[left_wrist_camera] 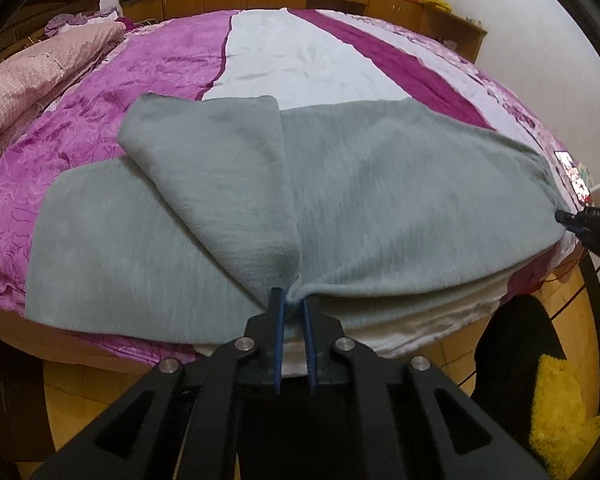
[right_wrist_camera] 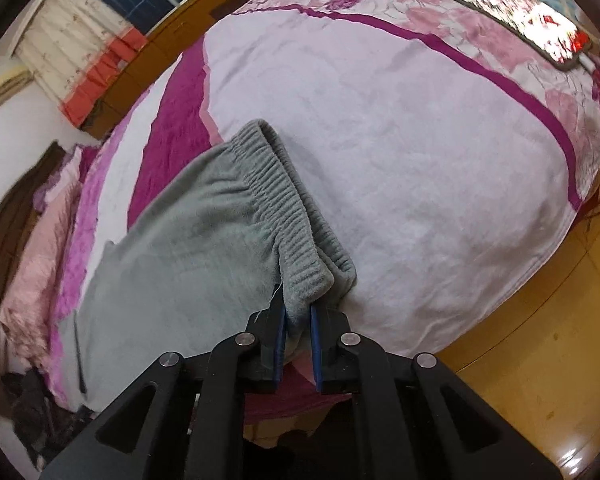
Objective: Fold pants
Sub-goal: 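Lay the fabric down and open both grippers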
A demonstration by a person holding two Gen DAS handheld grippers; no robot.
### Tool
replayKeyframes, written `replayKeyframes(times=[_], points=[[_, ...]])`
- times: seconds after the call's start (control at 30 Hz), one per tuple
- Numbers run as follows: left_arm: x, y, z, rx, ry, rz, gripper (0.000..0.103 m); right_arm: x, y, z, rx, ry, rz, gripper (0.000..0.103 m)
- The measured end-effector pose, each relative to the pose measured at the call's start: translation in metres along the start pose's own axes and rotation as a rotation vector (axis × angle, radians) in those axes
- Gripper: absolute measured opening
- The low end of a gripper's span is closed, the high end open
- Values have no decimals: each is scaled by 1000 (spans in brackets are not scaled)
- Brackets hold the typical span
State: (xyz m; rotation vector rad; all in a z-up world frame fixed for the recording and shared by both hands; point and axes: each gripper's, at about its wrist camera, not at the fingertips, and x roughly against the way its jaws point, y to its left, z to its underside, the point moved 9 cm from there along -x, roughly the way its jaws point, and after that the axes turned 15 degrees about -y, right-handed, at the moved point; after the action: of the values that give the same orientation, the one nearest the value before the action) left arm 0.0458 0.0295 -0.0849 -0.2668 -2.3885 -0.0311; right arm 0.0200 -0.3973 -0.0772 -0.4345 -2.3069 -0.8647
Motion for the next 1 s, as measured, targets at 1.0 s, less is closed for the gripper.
replayKeyframes(times=[1.0], points=[[-12,10,-105,51,-85,-59,35,22,75,9,342,-36,23,26]])
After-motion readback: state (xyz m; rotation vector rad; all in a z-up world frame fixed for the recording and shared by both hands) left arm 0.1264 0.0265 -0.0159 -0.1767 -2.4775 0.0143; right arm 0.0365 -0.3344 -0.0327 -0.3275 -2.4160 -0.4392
